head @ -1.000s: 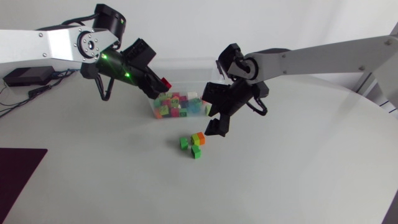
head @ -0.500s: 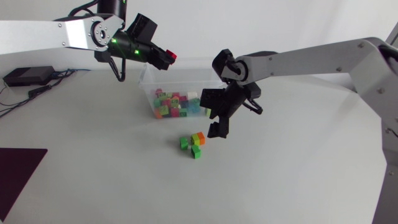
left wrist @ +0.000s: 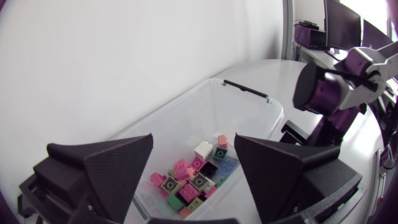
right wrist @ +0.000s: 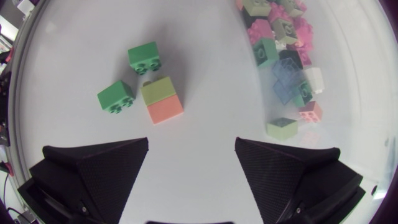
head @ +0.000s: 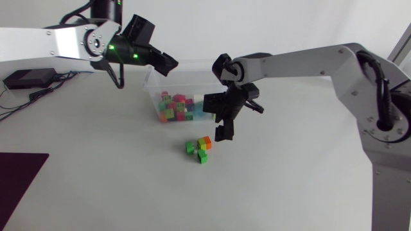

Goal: Place the duplo bricks in the container

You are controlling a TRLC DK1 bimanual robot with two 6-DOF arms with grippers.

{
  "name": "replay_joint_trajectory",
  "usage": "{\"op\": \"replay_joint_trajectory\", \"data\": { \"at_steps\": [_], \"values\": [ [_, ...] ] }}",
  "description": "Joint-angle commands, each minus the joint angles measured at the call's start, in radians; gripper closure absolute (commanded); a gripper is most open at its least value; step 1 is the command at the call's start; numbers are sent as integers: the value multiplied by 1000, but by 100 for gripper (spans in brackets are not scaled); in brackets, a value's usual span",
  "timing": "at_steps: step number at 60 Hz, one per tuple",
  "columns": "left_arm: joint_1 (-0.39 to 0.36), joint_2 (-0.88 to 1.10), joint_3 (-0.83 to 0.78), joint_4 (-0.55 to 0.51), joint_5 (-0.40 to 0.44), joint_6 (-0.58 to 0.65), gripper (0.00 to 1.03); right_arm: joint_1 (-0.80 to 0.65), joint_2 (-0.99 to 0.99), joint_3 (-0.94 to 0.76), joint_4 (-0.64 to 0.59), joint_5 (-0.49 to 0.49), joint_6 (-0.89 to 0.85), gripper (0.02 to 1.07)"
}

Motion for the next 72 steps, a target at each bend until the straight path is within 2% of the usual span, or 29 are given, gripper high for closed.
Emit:
{"op": "replay_joint_trajectory", "data": {
  "at_steps": [1, 5, 21, 29, 40, 49, 54, 56, 72],
  "values": [
    [27, -109, -79, -12, 0, 13, 5, 30, 47, 47, -32, 20, -48, 6],
    [35, -158, -127, -57, 1, 50, 5, 51, 67, 73, -49, 36, -61, 7],
    [48, -314, -358, -68, 7, 139, 5, 108, 149, 143, -72, 109, -101, 7],
    [51, -357, -423, -66, 7, 165, 5, 128, 178, 168, -81, 142, -111, 8],
    [56, -365, -475, -66, 23, 200, 5, 150, 205, 189, -115, 143, -114, 34],
    [35, -345, -513, -97, 47, 260, 5, 165, 217, 174, -116, 139, -101, 68],
    [7, -331, -542, -109, 50, 315, 5, 167, 208, 162, -124, 132, -88, 91],
    [1, -322, -550, -111, 52, 329, 5, 165, 197, 154, -124, 132, -82, 95],
    [-47, -162, -536, -115, 70, 414, 5, 107, 37, 80, -125, 109, -39, 95]
  ]
}}
